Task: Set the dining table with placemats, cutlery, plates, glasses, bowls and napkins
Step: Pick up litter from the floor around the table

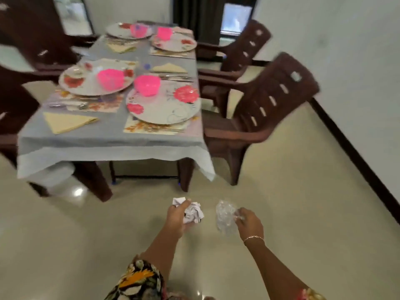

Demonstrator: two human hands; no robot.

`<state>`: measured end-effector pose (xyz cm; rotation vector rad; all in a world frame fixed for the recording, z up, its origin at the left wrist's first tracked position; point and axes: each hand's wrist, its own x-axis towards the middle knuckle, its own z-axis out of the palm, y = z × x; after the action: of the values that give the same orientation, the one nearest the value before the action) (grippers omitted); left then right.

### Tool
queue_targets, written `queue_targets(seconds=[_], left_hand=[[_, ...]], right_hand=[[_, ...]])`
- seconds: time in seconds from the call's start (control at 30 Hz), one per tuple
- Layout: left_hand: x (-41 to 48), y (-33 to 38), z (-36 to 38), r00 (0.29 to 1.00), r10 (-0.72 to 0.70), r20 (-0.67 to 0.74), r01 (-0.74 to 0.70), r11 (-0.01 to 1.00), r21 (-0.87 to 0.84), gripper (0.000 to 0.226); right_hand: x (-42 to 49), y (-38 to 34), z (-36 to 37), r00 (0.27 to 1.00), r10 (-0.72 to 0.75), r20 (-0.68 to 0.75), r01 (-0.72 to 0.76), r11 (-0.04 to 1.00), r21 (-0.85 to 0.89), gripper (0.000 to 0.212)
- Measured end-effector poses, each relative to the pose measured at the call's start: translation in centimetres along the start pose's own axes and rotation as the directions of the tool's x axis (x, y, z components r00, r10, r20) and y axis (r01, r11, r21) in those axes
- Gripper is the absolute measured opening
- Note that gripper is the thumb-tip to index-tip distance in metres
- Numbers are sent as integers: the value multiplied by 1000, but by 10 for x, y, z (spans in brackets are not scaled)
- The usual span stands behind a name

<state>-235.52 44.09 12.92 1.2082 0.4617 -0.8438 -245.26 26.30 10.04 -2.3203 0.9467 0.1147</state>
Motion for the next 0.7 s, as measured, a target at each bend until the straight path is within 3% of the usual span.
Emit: queue_targets(seconds=[0.17, 0.33, 0.53, 0.7], left_hand=[[-29, -55, 139, 988, -51, 143, 14, 969, 246, 13], [-38, -89, 249, 959, -91, 267, -36, 901, 433, 9], [-20, -107, 374, 925, -117, 362, -79, 872, 482, 9], [30, -105, 475, 918, -102, 384, -95, 882, 461, 10]], right_hand=[[-38, 110, -95, 972, 156, -175, -155, 988, 20, 21], [-52, 186, -176, 889, 308, -338, -292, 951, 100, 22], [-20, 252, -262, 795, 385, -468, -350, 922, 165, 20], [64, 294, -330, 771, 367, -521, -343, 928, 146, 19]])
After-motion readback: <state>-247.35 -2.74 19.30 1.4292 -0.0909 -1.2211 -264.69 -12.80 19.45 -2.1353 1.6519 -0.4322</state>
